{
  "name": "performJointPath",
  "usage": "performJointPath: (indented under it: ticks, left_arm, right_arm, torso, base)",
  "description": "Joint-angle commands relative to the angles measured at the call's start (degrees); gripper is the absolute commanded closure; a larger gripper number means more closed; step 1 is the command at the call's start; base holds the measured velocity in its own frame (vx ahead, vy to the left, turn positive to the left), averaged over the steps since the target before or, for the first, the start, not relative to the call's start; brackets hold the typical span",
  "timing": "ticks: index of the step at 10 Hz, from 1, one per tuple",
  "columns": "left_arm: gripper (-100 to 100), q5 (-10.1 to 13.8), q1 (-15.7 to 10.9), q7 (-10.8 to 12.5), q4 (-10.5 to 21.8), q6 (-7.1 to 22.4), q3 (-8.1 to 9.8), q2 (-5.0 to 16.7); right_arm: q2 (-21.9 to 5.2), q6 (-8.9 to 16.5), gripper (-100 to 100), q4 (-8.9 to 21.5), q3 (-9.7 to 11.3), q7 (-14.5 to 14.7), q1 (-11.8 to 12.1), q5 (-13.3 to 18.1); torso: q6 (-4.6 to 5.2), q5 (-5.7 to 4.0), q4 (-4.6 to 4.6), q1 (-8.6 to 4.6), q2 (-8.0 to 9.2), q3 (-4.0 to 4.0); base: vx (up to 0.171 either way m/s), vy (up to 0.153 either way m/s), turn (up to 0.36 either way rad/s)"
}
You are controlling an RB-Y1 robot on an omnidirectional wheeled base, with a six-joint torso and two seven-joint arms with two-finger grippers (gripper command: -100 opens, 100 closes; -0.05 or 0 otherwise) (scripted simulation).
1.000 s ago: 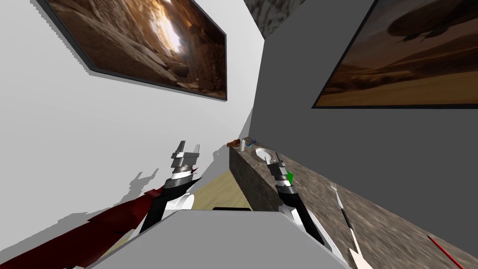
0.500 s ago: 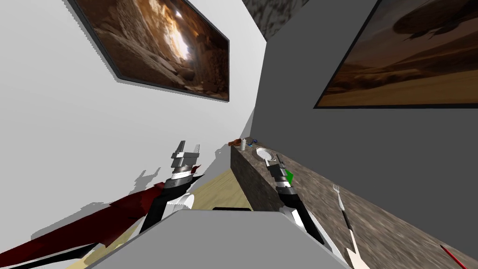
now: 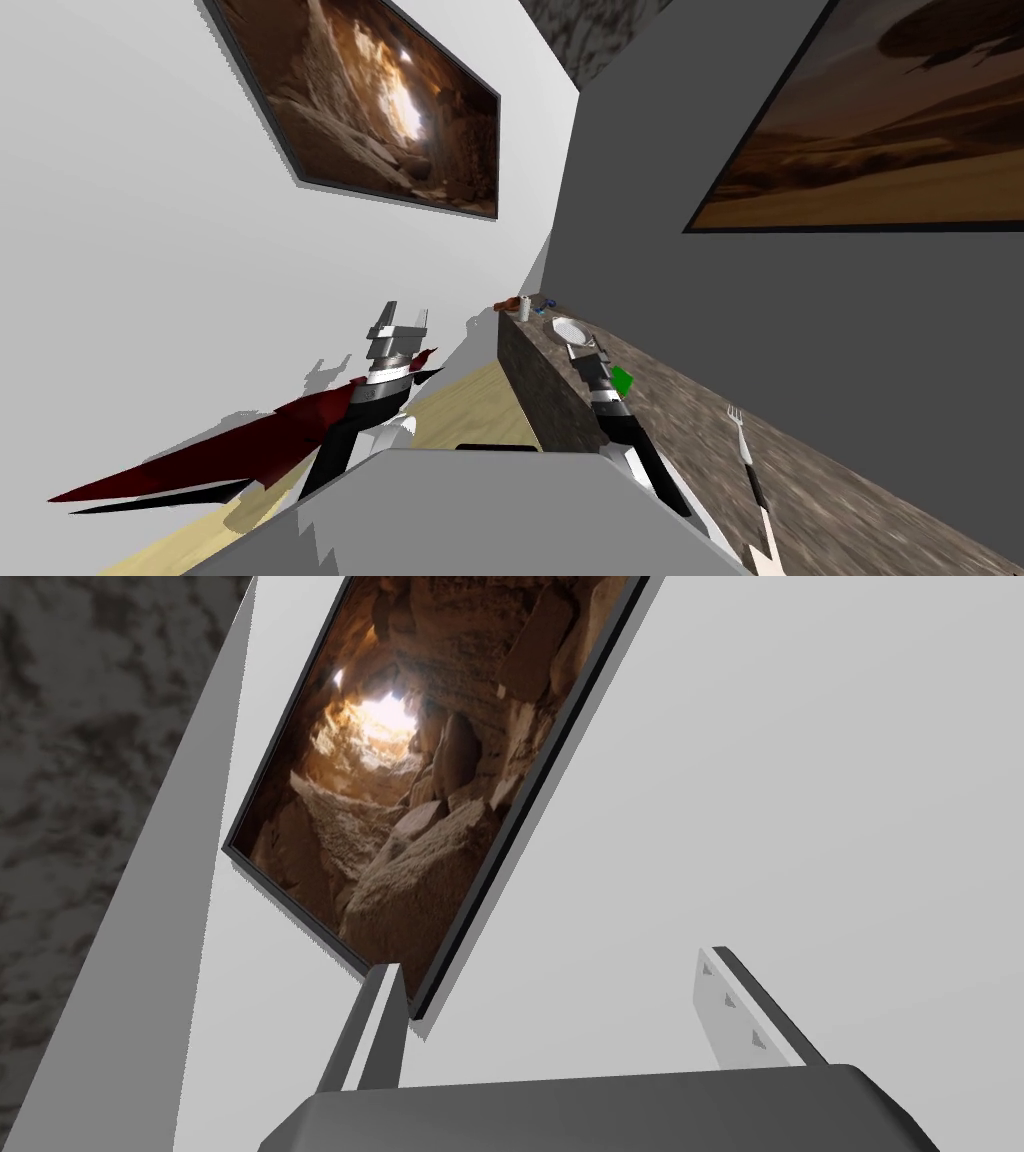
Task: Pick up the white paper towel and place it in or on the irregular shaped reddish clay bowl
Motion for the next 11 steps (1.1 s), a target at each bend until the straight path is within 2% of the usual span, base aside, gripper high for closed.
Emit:
performJointPath:
  ticks: [1,4,5,6,7,8,9,10,11]
  left_arm:
    - [0,0.00,0.00,0.00,0.00,0.00,0.00,0.00]
    - [0,0.00,0.01,0.00,0.00,0.00,0.00,0.00]
    - [0,0.00,0.00,0.00,0.00,0.00,0.00,0.00]
    - [0,0.00,0.01,0.00,0.00,0.00,0.00,0.00]
    - [0,0.00,0.01,0.00,0.00,0.00,0.00,0.00]
    - [0,0.00,0.01,0.00,0.00,0.00,0.00,0.00]
    - [0,0.00,0.01,0.00,0.00,0.00,0.00,0.00]
    - [0,0.00,0.01,0.00,0.00,0.00,0.00,0.00]
    - [0,0.00,0.01,0.00,0.00,0.00,0.00,0.00]
  right_arm:
    - [-0.40,-0.02,-100,0.47,0.10,-2.78,0.36,-0.66]
    - [-1.88,0.43,-100,3.29,0.60,-7.60,-0.31,-3.42]
    - [-1.88,0.43,-100,3.29,0.60,-8.97,-0.31,-3.42]
    - [-2.71,0.64,-100,4.79,0.93,-10.58,-0.77,-4.86]
    - [-2.71,0.64,-100,4.79,0.93,-11.95,-0.77,-4.86]
    - [-3.61,0.83,-100,6.35,1.32,-13.70,-1.31,-6.34]
    - [-3.61,0.83,-100,6.35,1.32,-14.86,-1.31,-6.34]
    - [-4.58,1.02,-100,7.95,1.76,-16.73,-1.93,-7.84]
    - [-4.58,1.02,-100,7.95,1.76,-17.68,-1.93,-7.84]
  torso:
    - [0.00,0.00,0.00,0.00,0.00,0.00]
    - [0.03,0.01,0.00,0.03,-0.03,-0.01]
    - [0.01,0.01,-0.01,0.03,-0.05,-0.03]
    - [0.03,0.01,-0.01,0.03,-0.07,-0.04]
    - [0.01,0.00,-0.02,0.02,-0.10,-0.06]
    - [0.04,0.00,-0.02,0.02,-0.12,-0.07]
    - [0.02,0.00,-0.03,0.02,-0.13,-0.08]
    - [0.04,0.01,-0.03,0.03,-0.14,-0.08]
    - [0.02,0.00,-0.04,0.02,-0.17,-0.10]
  base:
    - [-0.029,-0.027,0.077]
    - [-0.026,-0.024,0.109]
    - [-0.015,-0.023,0.087]
    - [-0.009,-0.025,0.157]
    - [-0.005,-0.025,0.090]
    - [-0.004,-0.025,0.126]
    - [-0.002,-0.023,0.095]
    - [0.007,-0.026,0.137]
    - [0.009,-0.024,0.089]
